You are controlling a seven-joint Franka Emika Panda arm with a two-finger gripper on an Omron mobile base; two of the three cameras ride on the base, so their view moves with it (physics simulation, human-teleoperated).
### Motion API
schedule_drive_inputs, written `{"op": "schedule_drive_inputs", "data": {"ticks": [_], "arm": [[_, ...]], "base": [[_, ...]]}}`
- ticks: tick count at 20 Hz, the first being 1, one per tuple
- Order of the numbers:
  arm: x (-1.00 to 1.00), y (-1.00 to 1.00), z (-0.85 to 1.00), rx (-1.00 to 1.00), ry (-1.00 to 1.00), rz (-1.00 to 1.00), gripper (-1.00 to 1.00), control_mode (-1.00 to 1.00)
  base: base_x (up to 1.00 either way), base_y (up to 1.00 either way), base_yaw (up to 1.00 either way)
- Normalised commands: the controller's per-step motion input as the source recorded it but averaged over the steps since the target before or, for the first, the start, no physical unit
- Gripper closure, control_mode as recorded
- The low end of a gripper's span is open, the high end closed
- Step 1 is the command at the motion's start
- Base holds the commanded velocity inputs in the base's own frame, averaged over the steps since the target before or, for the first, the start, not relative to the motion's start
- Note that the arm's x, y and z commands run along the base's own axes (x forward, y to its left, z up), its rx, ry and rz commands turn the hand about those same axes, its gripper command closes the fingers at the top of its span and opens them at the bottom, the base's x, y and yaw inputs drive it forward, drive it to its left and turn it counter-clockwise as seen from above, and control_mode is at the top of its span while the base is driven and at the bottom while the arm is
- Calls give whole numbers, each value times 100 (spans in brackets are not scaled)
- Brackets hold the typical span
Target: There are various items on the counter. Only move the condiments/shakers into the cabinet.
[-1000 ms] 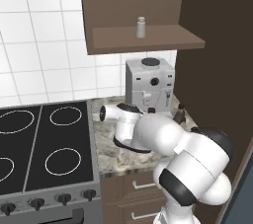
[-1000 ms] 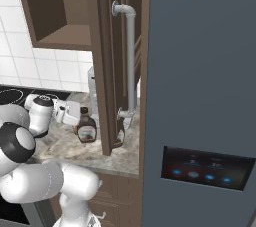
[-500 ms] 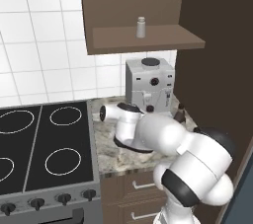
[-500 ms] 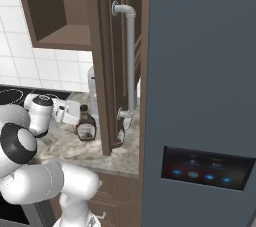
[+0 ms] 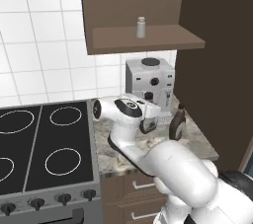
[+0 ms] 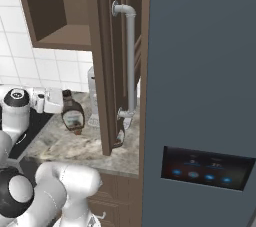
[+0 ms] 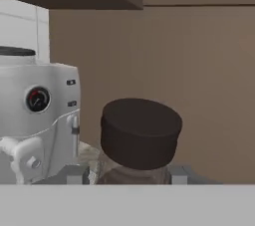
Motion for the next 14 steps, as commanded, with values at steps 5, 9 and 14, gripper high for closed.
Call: {"op": "schedule_drive_inputs", "data": {"ticks": [5, 9, 14], "arm": [[-55, 28, 100, -10, 4, 29, 100, -100], [-43, 31, 100, -9, 8, 44, 100, -100], [-22, 16, 100, 2, 2, 51, 100, -100]], "base": [[0, 0, 0], [0, 0, 0], [0, 0, 0]]}}
